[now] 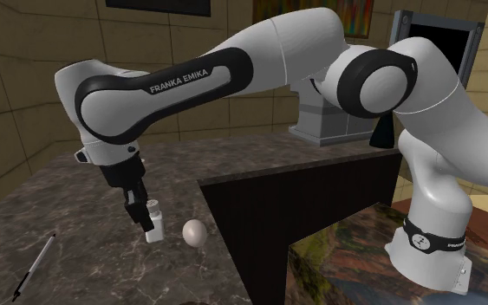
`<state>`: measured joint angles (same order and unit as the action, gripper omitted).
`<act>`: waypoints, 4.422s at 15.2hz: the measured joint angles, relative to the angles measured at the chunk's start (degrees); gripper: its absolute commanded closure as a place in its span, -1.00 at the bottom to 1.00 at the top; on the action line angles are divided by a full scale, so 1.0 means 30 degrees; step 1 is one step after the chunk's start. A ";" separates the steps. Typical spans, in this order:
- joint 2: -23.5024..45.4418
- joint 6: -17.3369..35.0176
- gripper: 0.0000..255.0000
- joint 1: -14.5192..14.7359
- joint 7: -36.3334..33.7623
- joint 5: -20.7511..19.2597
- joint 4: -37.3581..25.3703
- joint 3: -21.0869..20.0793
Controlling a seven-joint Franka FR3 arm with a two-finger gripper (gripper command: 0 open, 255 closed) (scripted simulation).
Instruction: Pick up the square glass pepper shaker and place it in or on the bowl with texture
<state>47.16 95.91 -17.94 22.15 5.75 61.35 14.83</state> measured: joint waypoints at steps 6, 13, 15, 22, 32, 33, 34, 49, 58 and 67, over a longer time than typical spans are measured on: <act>-0.0113 -0.0428 1.00 -0.0041 0.0030 -0.0025 -0.0319 0.0024; -0.0154 -0.2240 1.00 -0.0198 0.0031 -0.0056 -0.2120 0.0049; -0.0228 -0.2645 1.00 -0.0217 0.0026 -0.0068 -0.2455 0.0058; 0.0504 -0.5030 1.00 -0.0624 0.0031 0.0005 -0.5615 0.0013; -0.1595 -0.4964 1.00 0.0992 -0.1219 -0.0147 -0.3328 -0.0009; -0.2280 -0.4551 1.00 0.1419 -0.1506 -0.0221 -0.2215 -0.0019; -0.2916 -0.4256 1.00 0.1883 -0.1877 -0.0289 -0.1261 -0.0055; -0.5391 -0.3276 1.00 0.6598 -0.7386 -0.0285 0.2262 -0.1368; -0.5494 -0.1443 1.00 0.7270 -0.8118 -0.0230 0.4203 -0.1594; -0.5223 0.0402 1.00 0.7356 -0.8094 -0.0169 0.5781 -0.1641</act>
<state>31.49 97.11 4.12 -2.13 5.24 78.70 9.91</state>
